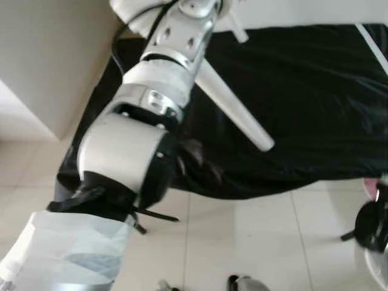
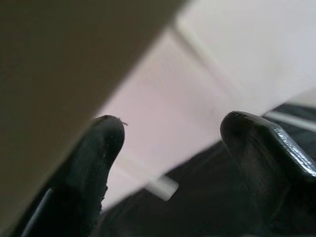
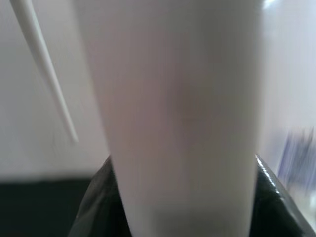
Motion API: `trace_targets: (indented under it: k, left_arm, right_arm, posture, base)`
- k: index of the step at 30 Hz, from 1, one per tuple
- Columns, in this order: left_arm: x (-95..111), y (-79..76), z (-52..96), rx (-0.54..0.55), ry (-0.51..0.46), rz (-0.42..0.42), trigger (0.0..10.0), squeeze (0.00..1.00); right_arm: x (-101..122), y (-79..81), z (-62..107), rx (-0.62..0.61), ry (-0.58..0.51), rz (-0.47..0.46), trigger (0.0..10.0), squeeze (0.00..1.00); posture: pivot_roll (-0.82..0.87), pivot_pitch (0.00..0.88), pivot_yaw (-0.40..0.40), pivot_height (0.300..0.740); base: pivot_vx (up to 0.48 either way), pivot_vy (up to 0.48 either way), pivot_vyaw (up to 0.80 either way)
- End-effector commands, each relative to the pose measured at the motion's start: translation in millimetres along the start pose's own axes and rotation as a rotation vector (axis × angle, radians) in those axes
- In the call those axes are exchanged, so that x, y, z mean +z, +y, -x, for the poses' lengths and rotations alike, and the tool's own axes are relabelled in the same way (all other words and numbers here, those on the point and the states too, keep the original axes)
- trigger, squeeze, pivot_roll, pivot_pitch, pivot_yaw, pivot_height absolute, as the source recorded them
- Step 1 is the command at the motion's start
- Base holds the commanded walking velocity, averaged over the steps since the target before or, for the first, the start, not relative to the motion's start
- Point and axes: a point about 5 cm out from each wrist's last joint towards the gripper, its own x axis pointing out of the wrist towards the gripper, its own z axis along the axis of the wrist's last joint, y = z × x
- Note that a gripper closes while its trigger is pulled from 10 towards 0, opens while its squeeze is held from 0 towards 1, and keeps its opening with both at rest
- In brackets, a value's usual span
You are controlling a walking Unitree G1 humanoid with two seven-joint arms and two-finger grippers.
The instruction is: Building children table
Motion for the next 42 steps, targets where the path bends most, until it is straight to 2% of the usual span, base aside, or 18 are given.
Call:
trace_targets:
  k: [1,2,3,4,5,8,10,16,19,20,22,23,25,29,31,33,34,42]
  left_arm:
    - [25,38.8,7.0,0.571,-0.108,0.029,10.0,0.0]
    - [29,22.2,3.4,0.459,-0.13,0.034,10.0,0.0]
    - [28,6.4,1.0,0.373,-0.122,0.071,10.0,0.0]
    - [28,6.4,1.0,0.373,-0.122,0.071,10.0,0.0]
    - [28,-7.0,-0.3,0.298,-0.119,0.096,10.0,0.0]
    - [15,-43.2,2.8,0.116,-0.106,0.187,10.0,0.0]
    - [11,-52.8,4.8,0.063,-0.101,0.216,10.0,0.0]
    - [-37,-104.4,30.4,-0.333,-0.02,0.334,10.0,0.0]
    - [-44,-109.9,34.5,-0.383,0.002,0.355,10.0,0.0]
    - [-56,-118.8,46.4,-0.54,0.026,0.432,10.0,0.07]
    - [-62,-122.8,53.3,-0.617,0.039,0.497,10.0,0.07]
    - [-64,-123.7,56.9,-0.636,0.043,0.506,10.0,1.0]
    - [-64,-123.7,56.9,-0.636,0.043,0.506,10.0,1.0]
    - [-66,-126.1,74.4,-0.739,0.0,0.529,10.0,1.0]
    - [-69,-127.1,94.8,-0.858,-0.025,0.556,10.0,1.0]
    - [-70,-127.1,104.4,-0.913,-0.045,0.542,10.0,1.0]
    - [-75,-123.9,114.4,-0.953,-0.048,0.546,10.0,0.0]
    - [-110,-103.2,158.7,-1.004,0.041,0.575,10.0,0.0]
  right_arm:
    - [-22,-7.5,4.6,-0.045,0.1,-0.021,0.0,0.0]
    - [-37,-7.6,12.2,-0.058,0.137,-0.027,0.0,0.0]
    - [-51,-8.1,18.0,-0.068,0.18,-0.045,4.0,0.0]
    - [-51,-8.1,18.0,-0.068,0.18,-0.045,4.0,0.0]
    - [-61,-8.8,22.2,-0.075,0.208,-0.053,10.0,0.0]
    - [-72,-6.7,28.8,-0.08,0.228,-0.075,10.0,0.0]
    - [-73,-6.2,30.1,-0.081,0.225,-0.075,10.0,0.0]
    - [-76,-5.8,35.4,-0.094,0.223,-0.104,10.0,0.0]
    - [-76,-5.8,36.2,-0.097,0.224,-0.11,10.0,0.0]
    - [-78,-3.3,37.9,-0.088,0.23,-0.119,10.0,0.95]
    - [-80,-1.5,38.6,-0.079,0.235,-0.127,10.0,0.95]
    - [-80,-0.6,39.0,-0.078,0.233,-0.132,10.0,1.0]
    - [-80,-0.6,39.0,-0.078,0.233,-0.132,10.0,1.0]
    - [-79,1.7,40.4,-0.077,0.223,-0.139,10.0,1.0]
    - [-76,4.5,40.9,-0.066,0.2,-0.15,10.0,1.0]
    - [-75,5.3,41.3,-0.061,0.196,-0.157,10.0,1.0]
    - [-74,7.2,42.0,-0.044,0.189,-0.169,10.0,0.0]
    - [-69,14.0,48.5,0.019,0.122,-0.194,10.0,0.0]
  posture:
    - [-0.11,0.107,0.087,0.74]
    - [-0.11,0.107,0.093,0.74]
    - [-0.11,0.106,0.096,0.74]
    - [-0.11,0.106,0.096,0.74]
    - [-0.11,0.104,0.103,0.74]
    - [-0.1,0.102,0.111,0.74]
    - [-0.1,0.102,0.111,0.74]
    - [-0.09,0.108,0.113,0.74]
    - [-0.09,0.109,0.112,0.74]
    - [-0.08,0.11,0.109,0.74]
    - [-0.08,0.11,0.109,0.74]
    - [-0.08,0.11,0.107,0.74]
    - [-0.08,0.11,0.107,0.74]
    - [-0.07,0.107,0.103,0.74]
    - [-0.06,0.105,0.102,0.74]
    - [-0.06,0.105,0.102,0.74]
    - [-0.06,0.104,0.101,0.74]
    - [-0.05,0.104,0.094,0.74]
  base:
    - [0.0,0.0,0.0]
    - [0.0,0.0,0.0]
    - [0.0,0.0,0.0]
    - [0.0,0.0,0.0]
    - [0.0,0.0,0.0]
    - [0.0,0.0,0.0]
    - [0.0,0.0,0.0]
    - [0.0,0.0,0.0]
    - [0.0,0.0,0.0]
    - [0.0,0.0,0.0]
    - [0.0,0.0,0.0]
    - [0.0,0.0,0.0]
    - [0.0,0.0,0.0]
    - [0.0,0.0,0.0]
    - [0.0,0.0,0.0]
    - [0.0,0.0,0.0]
    - [0.0,0.0,0.0]
    - [0.0,0.0,0.0]
